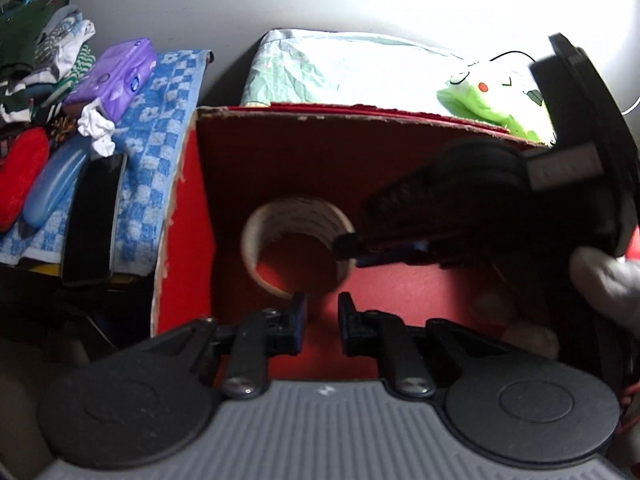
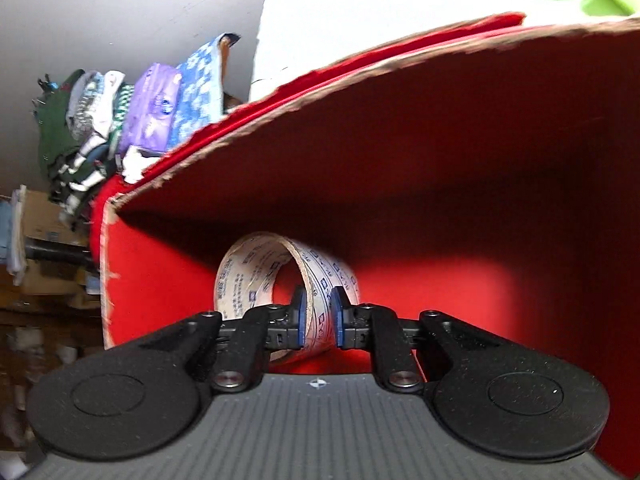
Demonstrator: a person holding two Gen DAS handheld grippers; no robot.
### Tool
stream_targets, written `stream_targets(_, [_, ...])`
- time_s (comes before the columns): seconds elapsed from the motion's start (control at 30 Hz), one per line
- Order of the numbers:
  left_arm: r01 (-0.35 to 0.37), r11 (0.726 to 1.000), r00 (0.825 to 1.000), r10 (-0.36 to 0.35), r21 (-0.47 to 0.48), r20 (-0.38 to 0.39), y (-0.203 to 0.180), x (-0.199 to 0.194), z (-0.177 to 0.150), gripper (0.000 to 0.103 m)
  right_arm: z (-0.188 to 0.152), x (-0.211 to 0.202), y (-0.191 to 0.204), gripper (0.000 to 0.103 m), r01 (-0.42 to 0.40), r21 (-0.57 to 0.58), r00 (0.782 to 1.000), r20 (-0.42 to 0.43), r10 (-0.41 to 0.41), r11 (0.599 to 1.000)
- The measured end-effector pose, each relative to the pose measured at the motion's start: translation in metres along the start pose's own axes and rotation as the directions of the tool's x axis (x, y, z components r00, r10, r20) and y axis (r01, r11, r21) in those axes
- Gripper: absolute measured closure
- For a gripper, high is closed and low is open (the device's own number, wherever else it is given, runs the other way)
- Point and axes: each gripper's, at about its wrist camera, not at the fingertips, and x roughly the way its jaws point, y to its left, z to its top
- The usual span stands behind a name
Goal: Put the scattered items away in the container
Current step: 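Carry the tape roll over the red box and lower it inside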
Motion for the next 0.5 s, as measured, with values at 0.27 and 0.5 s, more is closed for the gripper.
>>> stream_targets(0.27, [-0.056,0.997,0.998,0.055,-0.046,-0.022,0.006,0.012,-0.002,0.09,-0.003,0.011,0.02,0.069,-0.044,-0.083,0.999,-0.02,0.042,0.996])
stream_targets(0.5, [-0.137,0.99,0.99,0.136,-0.027,-0.019,0.002,0.013,-0.004,0.078,-0.011,-0.016,0.004,0.07,-0.027,-0.148,0.997,0.069,0.037,0.989])
